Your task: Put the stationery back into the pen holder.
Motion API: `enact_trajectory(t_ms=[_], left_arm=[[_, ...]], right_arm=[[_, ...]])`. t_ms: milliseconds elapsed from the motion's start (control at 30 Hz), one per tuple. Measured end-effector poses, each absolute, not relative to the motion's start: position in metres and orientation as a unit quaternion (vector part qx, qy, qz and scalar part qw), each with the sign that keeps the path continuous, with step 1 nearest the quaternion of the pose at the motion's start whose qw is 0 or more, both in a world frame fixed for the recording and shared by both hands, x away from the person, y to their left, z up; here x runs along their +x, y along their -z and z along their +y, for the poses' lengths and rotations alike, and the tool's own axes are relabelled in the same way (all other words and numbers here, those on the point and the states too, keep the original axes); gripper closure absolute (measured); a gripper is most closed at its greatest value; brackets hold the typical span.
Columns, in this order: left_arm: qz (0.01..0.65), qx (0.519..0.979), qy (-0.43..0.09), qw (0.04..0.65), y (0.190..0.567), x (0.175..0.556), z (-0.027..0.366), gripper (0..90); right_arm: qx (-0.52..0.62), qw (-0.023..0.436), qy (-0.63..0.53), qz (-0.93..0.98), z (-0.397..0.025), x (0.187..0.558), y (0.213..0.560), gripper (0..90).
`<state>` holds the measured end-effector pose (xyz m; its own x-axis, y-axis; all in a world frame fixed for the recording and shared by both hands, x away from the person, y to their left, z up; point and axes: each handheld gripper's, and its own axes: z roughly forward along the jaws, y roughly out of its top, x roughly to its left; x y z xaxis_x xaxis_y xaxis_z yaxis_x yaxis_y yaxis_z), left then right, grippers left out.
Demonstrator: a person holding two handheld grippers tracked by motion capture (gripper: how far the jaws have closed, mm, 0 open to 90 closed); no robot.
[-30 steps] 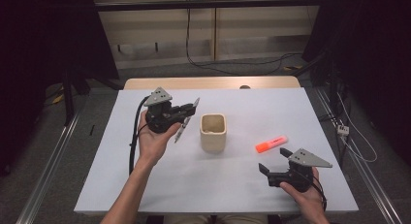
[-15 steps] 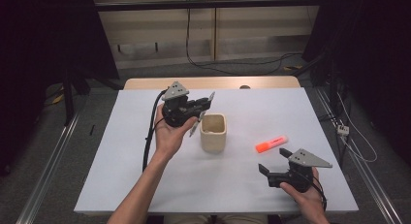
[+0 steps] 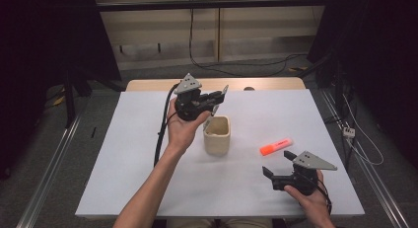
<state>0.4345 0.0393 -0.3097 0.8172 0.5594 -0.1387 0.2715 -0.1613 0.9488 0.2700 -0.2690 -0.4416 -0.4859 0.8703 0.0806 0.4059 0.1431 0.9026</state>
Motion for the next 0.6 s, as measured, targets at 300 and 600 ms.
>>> enact_trajectory(t_ms=[300, 600], left_arm=[[0.281, 0.756, -0.141, 0.574, 0.320, 0.443, 0.023, 81.0], [0.286, 0.760, -0.141, 0.567, 0.333, 0.448, 0.017, 80.9]], right_arm=[[0.445, 0.243, -0.481, 0.715, -0.270, 0.269, 0.441, 4.1], [0.446, 0.242, -0.481, 0.715, -0.270, 0.268, 0.441, 4.1]])
